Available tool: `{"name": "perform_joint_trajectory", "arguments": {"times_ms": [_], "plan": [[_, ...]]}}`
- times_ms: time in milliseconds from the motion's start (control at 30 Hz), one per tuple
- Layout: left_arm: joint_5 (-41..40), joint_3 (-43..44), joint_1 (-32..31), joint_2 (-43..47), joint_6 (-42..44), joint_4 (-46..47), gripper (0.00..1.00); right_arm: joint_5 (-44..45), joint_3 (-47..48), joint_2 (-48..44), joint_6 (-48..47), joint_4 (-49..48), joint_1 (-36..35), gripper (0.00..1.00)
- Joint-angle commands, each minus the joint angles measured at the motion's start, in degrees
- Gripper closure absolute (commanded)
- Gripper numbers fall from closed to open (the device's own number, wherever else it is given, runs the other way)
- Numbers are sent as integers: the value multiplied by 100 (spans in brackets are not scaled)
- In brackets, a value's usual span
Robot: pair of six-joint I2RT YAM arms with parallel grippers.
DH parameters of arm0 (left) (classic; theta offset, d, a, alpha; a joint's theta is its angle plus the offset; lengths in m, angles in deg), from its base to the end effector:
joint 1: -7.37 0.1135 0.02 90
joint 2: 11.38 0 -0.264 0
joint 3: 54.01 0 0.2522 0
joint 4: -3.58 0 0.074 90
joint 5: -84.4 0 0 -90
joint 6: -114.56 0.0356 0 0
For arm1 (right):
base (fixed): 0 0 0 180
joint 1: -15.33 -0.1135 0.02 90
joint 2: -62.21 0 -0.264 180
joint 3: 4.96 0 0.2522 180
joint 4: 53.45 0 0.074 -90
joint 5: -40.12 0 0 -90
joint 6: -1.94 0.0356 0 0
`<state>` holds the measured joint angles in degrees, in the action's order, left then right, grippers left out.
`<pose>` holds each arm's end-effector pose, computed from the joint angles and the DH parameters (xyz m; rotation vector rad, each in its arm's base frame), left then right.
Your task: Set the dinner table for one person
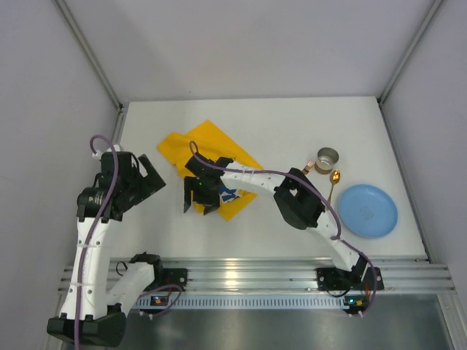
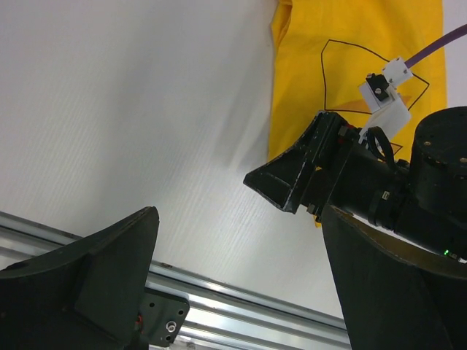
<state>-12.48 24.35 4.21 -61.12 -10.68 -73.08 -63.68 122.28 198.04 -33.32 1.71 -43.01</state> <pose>0.1439 -0.0037 0.3545 -0.7185 2.2983 -0.1669 0.2588 0.4358 0.1624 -0.1781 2.9827 0.7803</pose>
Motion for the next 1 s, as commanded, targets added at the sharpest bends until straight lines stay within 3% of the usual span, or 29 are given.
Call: {"name": "perform_joint_trajectory", "arguments": {"times_ms": [0, 67, 200, 433, 700, 833, 967], "plan": [[46, 334, -1, 122, 123, -223, 2, 325, 149, 321, 142, 69, -1, 27], [11, 369, -1, 183, 167, -311, 2, 483, 245, 417, 107, 174, 16, 31], [-33, 431, -1, 289, 211, -434, 2, 799, 395, 593, -33, 586, 60, 66], [-33, 457, -1, 359, 281, -566, 2, 1178, 553, 936, -227, 983, 175, 99], [-42, 308, -1, 359, 299, -549, 2, 801, 992, 954, -280, 974, 227, 100], [-51, 220, -1, 394, 308, -426, 2, -278, 1186, 403, 753, 151, 289, 100], [466, 62, -1, 394, 466, -66, 2, -597, 1546, 41, 1521, -519, 691, 100]]}}
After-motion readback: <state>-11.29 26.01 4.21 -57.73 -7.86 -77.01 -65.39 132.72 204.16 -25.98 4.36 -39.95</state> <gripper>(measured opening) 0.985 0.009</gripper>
